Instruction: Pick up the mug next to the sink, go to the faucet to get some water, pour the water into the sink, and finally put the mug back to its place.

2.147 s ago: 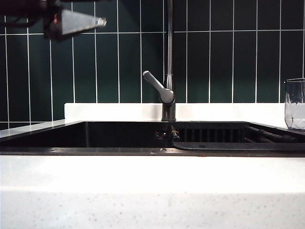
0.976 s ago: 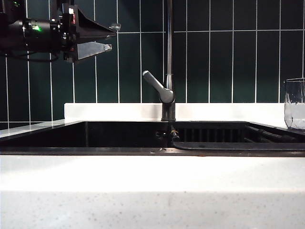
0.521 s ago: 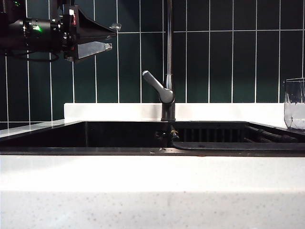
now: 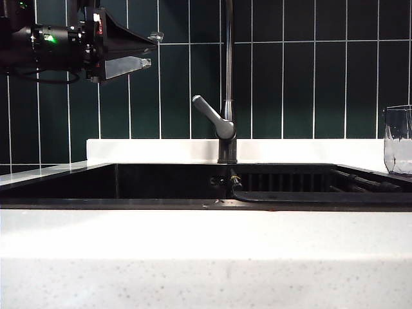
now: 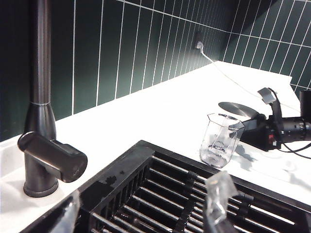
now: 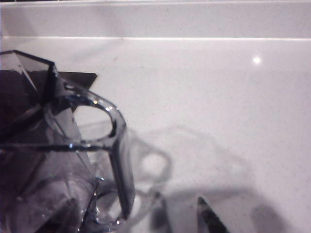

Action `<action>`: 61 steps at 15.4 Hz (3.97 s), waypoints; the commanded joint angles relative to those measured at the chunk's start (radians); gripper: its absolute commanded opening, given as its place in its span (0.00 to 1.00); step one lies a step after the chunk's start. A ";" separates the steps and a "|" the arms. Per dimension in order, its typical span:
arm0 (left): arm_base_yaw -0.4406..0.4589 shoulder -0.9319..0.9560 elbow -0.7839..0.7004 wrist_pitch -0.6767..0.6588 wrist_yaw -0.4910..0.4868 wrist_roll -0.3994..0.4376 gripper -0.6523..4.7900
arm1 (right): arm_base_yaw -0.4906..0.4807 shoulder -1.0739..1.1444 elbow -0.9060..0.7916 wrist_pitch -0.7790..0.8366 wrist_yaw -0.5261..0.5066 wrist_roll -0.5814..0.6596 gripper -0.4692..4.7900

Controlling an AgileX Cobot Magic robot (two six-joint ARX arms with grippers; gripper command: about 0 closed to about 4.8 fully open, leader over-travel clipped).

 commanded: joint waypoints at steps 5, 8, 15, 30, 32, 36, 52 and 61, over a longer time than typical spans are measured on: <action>-0.001 -0.001 0.003 0.002 0.010 0.015 0.73 | 0.007 0.202 0.004 0.368 -0.027 0.148 0.67; -0.001 0.000 0.003 -0.003 0.014 0.024 0.73 | 0.018 0.259 0.006 0.460 -0.027 0.164 0.61; -0.001 0.077 0.029 -0.001 0.024 0.032 0.73 | 0.068 0.269 0.076 0.456 -0.018 0.164 0.57; -0.004 0.461 0.517 -0.128 0.122 -0.064 0.87 | 0.069 0.265 0.077 0.550 -0.071 0.312 0.08; -0.009 0.503 0.570 -0.134 0.122 -0.064 0.87 | 0.100 0.227 0.077 0.562 -0.089 0.346 0.08; -0.037 0.573 0.671 -0.166 0.125 -0.064 0.87 | 0.239 0.116 0.092 0.425 -0.064 0.347 0.08; -0.060 0.652 0.805 -0.220 0.209 0.011 0.74 | 0.735 0.136 0.798 -0.633 0.056 0.181 0.08; -0.048 0.705 0.916 -0.401 0.238 0.097 0.76 | 0.764 0.221 0.913 -0.665 0.049 0.164 0.08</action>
